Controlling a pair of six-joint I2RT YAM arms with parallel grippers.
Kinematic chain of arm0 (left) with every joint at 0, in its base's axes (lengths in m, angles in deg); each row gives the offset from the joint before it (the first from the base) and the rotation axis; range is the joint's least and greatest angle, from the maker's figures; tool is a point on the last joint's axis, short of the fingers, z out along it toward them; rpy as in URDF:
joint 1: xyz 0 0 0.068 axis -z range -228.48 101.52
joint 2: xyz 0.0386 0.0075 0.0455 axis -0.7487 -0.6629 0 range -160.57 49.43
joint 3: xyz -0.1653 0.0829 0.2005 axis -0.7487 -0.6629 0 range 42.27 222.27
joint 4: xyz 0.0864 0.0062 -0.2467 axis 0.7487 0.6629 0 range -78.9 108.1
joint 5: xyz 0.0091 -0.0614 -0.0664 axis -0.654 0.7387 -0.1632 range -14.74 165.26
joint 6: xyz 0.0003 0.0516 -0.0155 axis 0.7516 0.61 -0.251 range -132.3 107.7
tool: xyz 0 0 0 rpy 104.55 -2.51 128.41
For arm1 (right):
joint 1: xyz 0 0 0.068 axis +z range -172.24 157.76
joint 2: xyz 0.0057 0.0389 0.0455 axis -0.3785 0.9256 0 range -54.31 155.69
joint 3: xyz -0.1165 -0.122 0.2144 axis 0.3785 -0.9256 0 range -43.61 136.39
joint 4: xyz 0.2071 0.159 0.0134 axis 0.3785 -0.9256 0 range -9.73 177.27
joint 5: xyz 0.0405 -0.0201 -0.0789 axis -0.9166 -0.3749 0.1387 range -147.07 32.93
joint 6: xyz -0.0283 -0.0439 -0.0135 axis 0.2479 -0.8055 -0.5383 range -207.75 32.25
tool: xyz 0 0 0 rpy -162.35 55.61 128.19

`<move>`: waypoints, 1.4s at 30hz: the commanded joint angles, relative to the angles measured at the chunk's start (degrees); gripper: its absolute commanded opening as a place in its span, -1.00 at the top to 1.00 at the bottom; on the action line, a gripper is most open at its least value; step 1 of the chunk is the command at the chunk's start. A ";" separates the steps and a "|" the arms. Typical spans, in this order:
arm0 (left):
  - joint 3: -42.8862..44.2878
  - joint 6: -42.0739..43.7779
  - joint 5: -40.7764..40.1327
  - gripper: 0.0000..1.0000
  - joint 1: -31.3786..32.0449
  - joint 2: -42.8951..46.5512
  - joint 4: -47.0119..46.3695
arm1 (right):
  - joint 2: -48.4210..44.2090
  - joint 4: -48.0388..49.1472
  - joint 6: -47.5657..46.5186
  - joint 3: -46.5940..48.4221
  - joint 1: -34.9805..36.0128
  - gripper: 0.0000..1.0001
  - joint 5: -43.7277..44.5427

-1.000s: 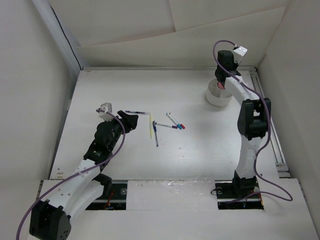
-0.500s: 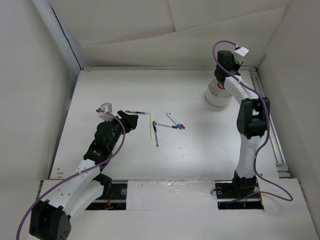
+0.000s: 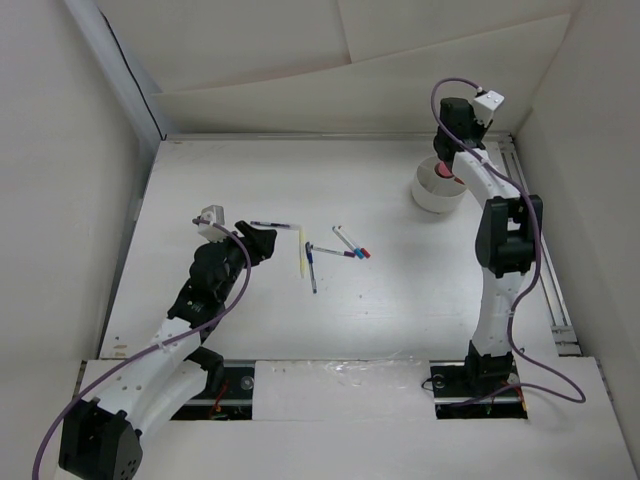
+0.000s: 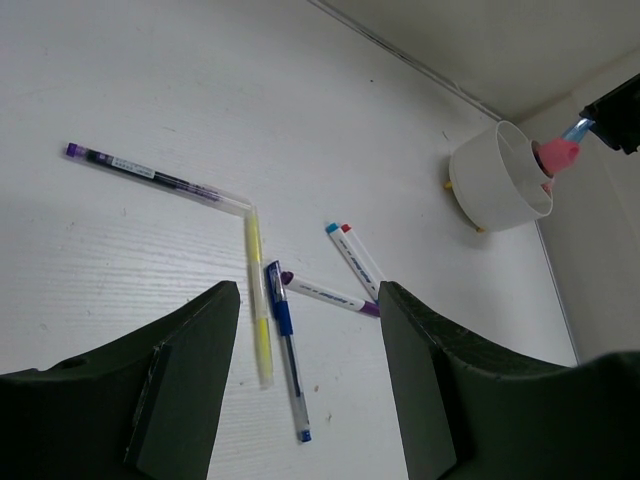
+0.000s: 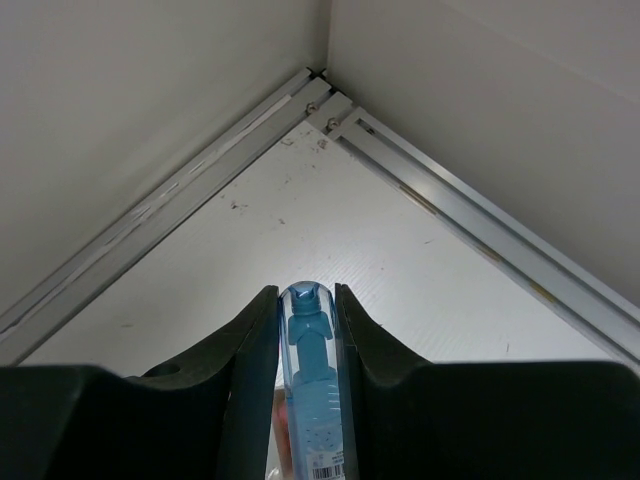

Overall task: Sort the stationery into containers
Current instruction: Place the stationery in the storage box.

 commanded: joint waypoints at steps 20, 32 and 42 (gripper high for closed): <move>1.86 0.28 -0.36 -0.09 0.22 -0.41 -3.07 | 4.49 2.05 -1.51 4.51 -1.04 0.69 1.78; 1.86 0.28 -0.36 -0.09 0.22 -0.41 -3.07 | 1.85 2.05 -0.38 0.38 0.02 0.53 1.08; 1.86 0.28 -0.36 -0.09 0.22 0.73 -3.07 | -2.19 2.05 2.70 -3.84 0.55 0.33 -2.08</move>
